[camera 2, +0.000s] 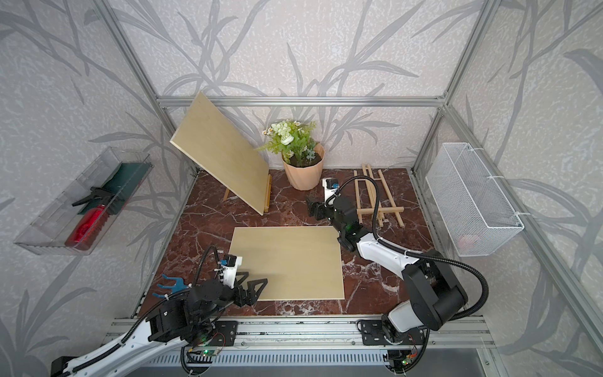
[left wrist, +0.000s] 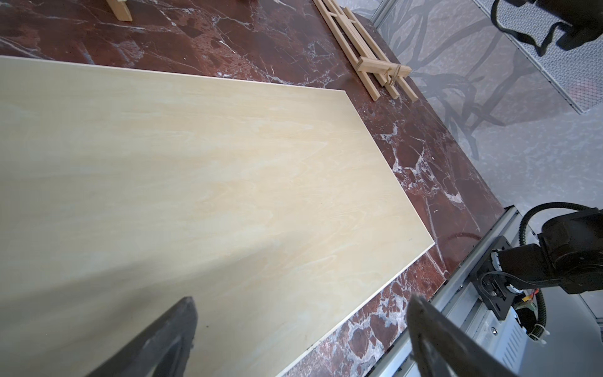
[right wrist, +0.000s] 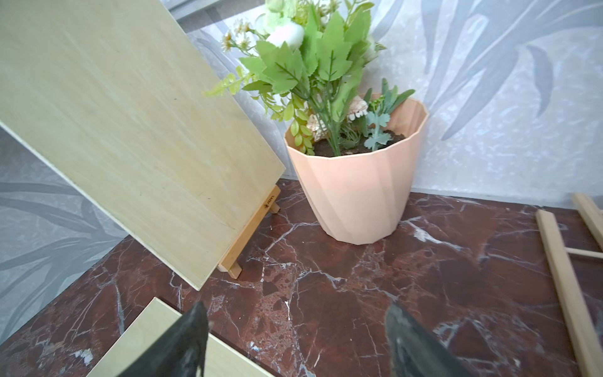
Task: Disassemble the easel
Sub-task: Pick up the drawing board from the easel.
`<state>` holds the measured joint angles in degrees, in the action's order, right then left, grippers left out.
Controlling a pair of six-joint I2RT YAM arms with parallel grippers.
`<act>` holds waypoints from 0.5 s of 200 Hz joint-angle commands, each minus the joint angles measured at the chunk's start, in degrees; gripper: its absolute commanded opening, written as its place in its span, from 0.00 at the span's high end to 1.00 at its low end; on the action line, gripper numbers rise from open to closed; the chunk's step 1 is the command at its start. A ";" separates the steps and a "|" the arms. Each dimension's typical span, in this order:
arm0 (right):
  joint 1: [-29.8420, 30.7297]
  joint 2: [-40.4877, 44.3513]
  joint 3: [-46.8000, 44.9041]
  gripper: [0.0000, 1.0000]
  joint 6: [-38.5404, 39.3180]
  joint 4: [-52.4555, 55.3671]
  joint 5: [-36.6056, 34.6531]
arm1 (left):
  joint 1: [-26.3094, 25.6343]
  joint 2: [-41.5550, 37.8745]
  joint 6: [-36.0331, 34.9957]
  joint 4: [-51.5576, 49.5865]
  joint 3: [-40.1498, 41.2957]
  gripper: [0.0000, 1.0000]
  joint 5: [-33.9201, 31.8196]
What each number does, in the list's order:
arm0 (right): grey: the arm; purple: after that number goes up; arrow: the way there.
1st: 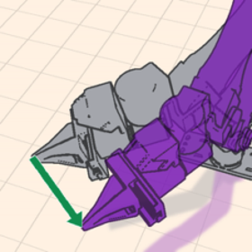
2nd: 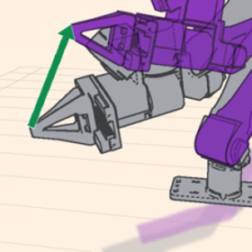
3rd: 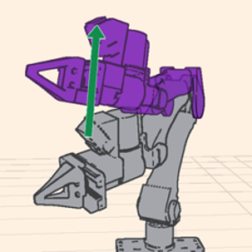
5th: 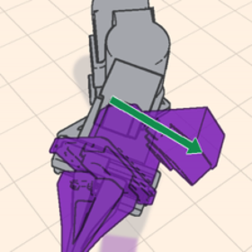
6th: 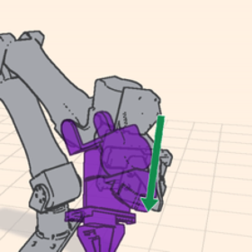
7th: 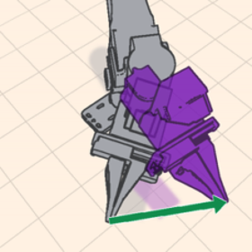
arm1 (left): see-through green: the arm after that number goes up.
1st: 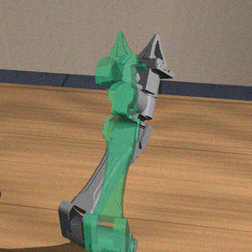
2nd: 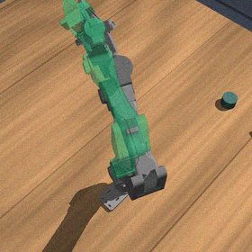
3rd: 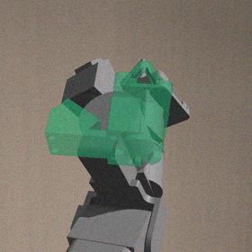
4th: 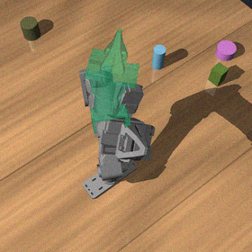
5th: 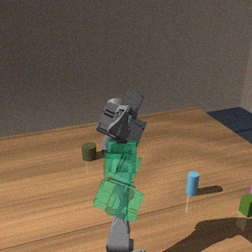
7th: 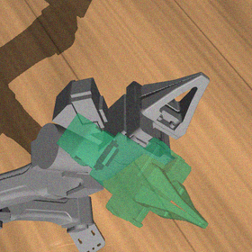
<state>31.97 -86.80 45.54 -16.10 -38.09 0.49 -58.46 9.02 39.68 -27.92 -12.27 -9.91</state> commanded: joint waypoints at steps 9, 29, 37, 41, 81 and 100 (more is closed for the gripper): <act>1.10 -10.53 -5.01 0.16 -3.08 -31.81 9.91 | 0.02 1.04 1.73 -0.80 -2.49 0.01 -6.44; 2.24 -17.28 -5.84 0.16 -2.80 -40.18 9.26 | 0.01 5.38 2.32 4.09 -4.37 0.01 -8.52; 2.58 -18.06 -5.52 0.16 -3.06 -40.00 9.27 | 0.01 8.06 2.10 6.43 -5.56 0.01 -9.40; 2.65 -18.21 -5.36 0.16 -3.00 -39.28 9.30 | 0.04 9.59 1.85 7.51 -6.28 0.01 -9.94; 3.90 -15.23 -5.95 0.15 1.41 -31.02 6.48 | 0.32 26.85 -1.39 12.03 -20.96 0.01 -19.09; 3.89 -13.92 -5.70 0.15 3.03 -26.18 6.63 | 2.28 34.62 -3.28 10.38 -30.66 0.01 -21.10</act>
<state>35.86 -103.42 39.68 -16.23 -66.06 8.25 -58.04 36.53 38.98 -19.73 -32.88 -23.66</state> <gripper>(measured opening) 0.848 0.992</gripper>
